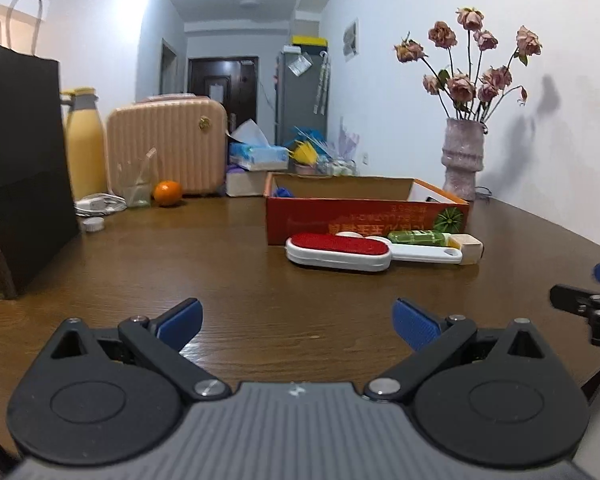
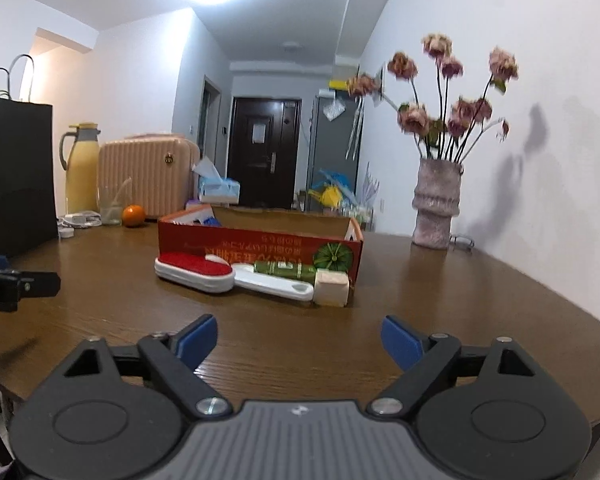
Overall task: Organize rigid objects
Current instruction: 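Withdraw both tools from the box toward the red lint brush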
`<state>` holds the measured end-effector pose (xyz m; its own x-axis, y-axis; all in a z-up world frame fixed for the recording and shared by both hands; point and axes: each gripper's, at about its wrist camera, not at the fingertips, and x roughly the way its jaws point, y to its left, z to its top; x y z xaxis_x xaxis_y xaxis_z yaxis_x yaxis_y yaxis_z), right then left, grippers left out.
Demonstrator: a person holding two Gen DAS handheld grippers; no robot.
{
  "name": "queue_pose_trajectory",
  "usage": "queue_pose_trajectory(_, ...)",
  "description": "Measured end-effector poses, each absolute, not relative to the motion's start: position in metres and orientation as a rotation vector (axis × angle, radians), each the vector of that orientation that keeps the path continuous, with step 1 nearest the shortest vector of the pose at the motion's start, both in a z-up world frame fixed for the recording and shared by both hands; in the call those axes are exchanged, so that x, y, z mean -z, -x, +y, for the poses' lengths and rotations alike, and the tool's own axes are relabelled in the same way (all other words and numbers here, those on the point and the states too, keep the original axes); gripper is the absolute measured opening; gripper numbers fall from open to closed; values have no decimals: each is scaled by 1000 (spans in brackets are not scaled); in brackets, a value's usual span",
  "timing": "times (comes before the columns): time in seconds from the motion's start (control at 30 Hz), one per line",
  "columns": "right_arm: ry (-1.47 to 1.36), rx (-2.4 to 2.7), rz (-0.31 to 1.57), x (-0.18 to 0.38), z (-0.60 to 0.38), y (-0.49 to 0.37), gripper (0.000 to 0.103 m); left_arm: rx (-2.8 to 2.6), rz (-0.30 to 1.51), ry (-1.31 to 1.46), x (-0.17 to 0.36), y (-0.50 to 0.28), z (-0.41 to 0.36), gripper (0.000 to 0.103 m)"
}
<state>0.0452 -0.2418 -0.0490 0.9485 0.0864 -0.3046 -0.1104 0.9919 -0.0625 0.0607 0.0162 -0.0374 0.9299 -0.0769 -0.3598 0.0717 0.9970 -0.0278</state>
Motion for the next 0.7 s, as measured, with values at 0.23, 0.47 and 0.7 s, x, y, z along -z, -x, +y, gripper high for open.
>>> queue_pose_trajectory(0.23, -163, -156, 478, 49, -269, -122, 42, 160, 407, 27, 23, -137, 23, 103)
queue_pose_trajectory(0.47, -293, -150, 539, 59, -280, -217, 32, 226, 573, 201, 32, -260, 35, 95)
queue_pose_trajectory(0.7, -412, -150, 626, 83, -281, -276, 23, 257, 609, 220, 48, -311, 34, 80)
